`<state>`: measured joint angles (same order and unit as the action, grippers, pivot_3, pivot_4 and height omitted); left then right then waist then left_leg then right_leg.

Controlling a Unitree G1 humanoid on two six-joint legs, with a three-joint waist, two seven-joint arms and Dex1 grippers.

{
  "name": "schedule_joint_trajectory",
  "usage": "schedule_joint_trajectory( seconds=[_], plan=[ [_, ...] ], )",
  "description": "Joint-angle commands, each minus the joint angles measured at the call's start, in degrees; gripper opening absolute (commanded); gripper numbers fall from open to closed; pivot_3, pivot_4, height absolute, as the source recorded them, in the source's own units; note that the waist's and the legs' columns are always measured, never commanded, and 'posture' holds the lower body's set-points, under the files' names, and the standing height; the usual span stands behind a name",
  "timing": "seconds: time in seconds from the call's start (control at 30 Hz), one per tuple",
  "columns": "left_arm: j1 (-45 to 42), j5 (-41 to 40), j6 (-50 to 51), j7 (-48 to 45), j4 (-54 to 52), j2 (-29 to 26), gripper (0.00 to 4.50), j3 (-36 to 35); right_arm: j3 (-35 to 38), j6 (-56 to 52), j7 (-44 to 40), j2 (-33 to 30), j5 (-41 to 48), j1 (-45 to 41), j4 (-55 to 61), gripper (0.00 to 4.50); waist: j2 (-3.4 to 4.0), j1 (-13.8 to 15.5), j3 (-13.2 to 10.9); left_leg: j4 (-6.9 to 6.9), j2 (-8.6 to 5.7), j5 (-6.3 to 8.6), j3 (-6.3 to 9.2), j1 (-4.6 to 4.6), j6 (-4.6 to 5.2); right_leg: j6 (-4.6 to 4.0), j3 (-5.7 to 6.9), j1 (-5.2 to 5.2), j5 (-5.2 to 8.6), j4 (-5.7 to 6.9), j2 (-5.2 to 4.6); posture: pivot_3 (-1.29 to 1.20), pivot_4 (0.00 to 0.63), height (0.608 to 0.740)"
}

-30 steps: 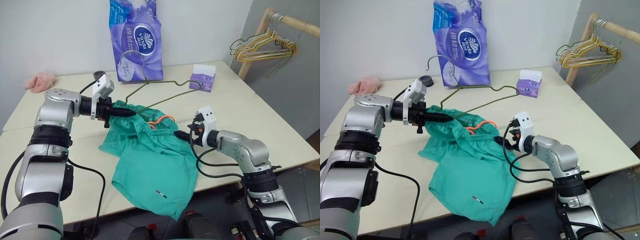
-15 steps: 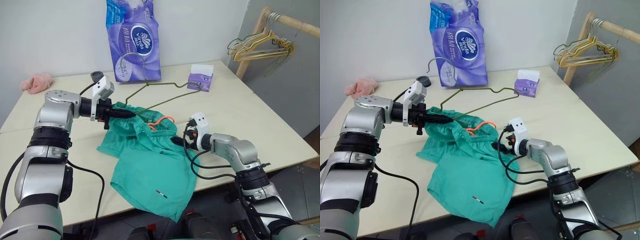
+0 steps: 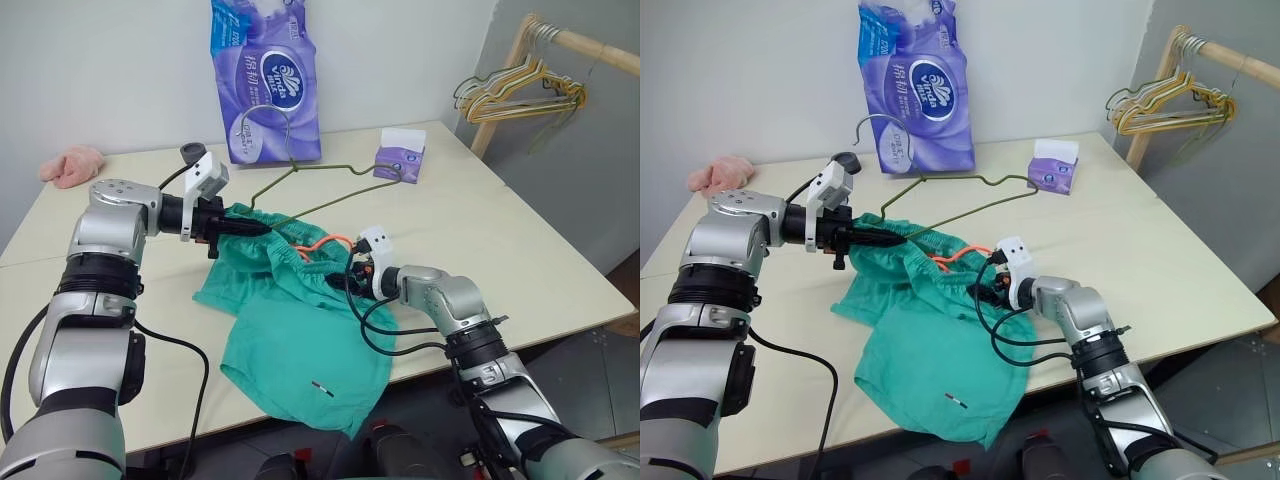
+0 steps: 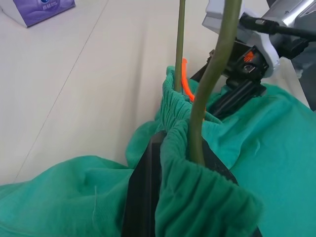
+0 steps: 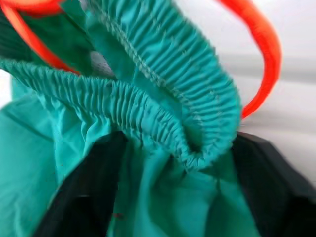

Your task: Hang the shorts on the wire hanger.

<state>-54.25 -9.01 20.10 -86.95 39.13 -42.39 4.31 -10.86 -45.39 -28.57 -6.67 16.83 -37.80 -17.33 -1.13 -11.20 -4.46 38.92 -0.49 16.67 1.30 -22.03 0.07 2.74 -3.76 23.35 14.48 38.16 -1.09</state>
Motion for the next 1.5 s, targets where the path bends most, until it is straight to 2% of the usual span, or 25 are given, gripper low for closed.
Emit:
schedule_joint_trajectory(
  seconds=[0.03, 0.23, 0.5, 0.63, 0.8, 0.9, 1.13, 1.3, 1.5],
  plan=[
    [-0.55, -1.34, 0.05, -0.01, -1.99, -0.97, 0.0, -1.45, 0.45, 1.65, 0.6, 0.23, -1.44, -1.71, 0.53, 2.08, 0.0, 0.0, 0.0, 0.0, 0.0, 0.0, 0.0, 0.0, 0.0, 0.0, 0.0, 0.0, 0.0, 0.0, 0.0, -0.16, 0.06, 0.74],
    [-0.12, -1.42, 0.2, -0.01, -2.16, -1.18, 0.0, -1.58, 4.3, 2.03, 3.63, -0.14, -1.23, -0.36, 3.2, 0.02, 0.0, 0.0, 0.0, 0.0, 0.0, 0.0, 0.01, 0.0, 0.0, 0.0, 0.0, 0.0, 0.0, 0.01, -0.02, -0.16, 0.06, 0.74],
    [1.87, -1.55, 1.55, -4.39, -5.39, -3.65, 0.0, -0.36, 9.52, -7.37, 2.63, -7.55, 3.33, 7.91, 19.94, 0.02, 0.01, 0.07, 0.0, 0.0, -0.02, 0.0, 0.04, -0.05, -0.01, 0.0, 0.02, 0.0, 0.0, -0.02, -0.06, -0.17, 0.066, 0.74],
    [3.72, -4.3, 1.79, -5.55, -9.3, -7.19, 0.0, 4.01, 12.16, -14.17, 0.35, -13.55, 7.7, 12.99, 29.79, 0.02, 0.04, 0.08, -0.02, -0.01, -0.01, 0.0, 0.04, -0.06, -0.01, 0.0, 0.03, 0.0, 0.0, -0.02, -0.05, -0.17, 0.066, 0.74],
    [1.83, -8.2, 0.15, -5.55, -9.17, -10.11, 0.0, 8.58, 16.47, -25.01, -5.83, -22.46, 18.72, 17.31, 41.19, 0.02, 0.08, 0.33, -0.05, -0.02, -0.02, 0.01, 0.03, -0.07, 0.0, 0.02, 0.03, -0.02, 0.01, -0.06, -0.05, -0.19, 0.072, 0.74],
    [0.1, -13.51, 0.75, -5.55, -11.79, -11.93, 0.0, 12.5, 20.85, -31.04, -10.63, -27.72, 27.93, 18.48, 46.52, 0.02, 0.06, 0.41, -0.07, 0.01, -0.03, 0.01, 0.02, -0.07, 0.01, 0.04, 0.05, -0.04, 0.02, -0.1, 0.0, -0.2, 0.073, 0.74],
    [-1.2, -19.51, -2.38, -5.55, -14.0, -16.15, 0.0, 20.71, 23.53, -33.94, -11.18, -33.26, 33.43, 19.67, 46.91, 0.02, 0.16, 0.11, -0.14, -0.01, -0.02, 0.02, -0.02, -0.04, 0.02, 0.07, 0.0, -0.05, 0.06, -0.13, 0.1, -0.22, 0.075, 0.74],
    [-2.38, -19.15, -7.61, -5.55, -11.58, -17.59, 0.0, 25.29, 25.06, -33.55, -9.96, -35.13, 34.47, 19.04, 45.35, 0.02, 0.18, 0.1, -0.17, -0.01, -0.01, 0.02, -0.08, -0.05, 0.02, 0.07, -0.06, -0.05, 0.07, -0.16, 0.36, -0.23, 0.076, 0.74],
    [-3.92, -14.71, -15.73, -5.55, -5.86, -17.5, 0.0, 28.53, 25.45, -32.03, -9.2, -37.0, 34.47, 20.39, 44.44, 0.02, 0.14, 0.11, -0.23, 0.0, -0.02, 0.01, -0.13, -0.05, 0.02, 0.08, -0.11, -0.05, 0.08, -0.16, 0.37, -0.22, 0.081, 0.74]
  ],
)
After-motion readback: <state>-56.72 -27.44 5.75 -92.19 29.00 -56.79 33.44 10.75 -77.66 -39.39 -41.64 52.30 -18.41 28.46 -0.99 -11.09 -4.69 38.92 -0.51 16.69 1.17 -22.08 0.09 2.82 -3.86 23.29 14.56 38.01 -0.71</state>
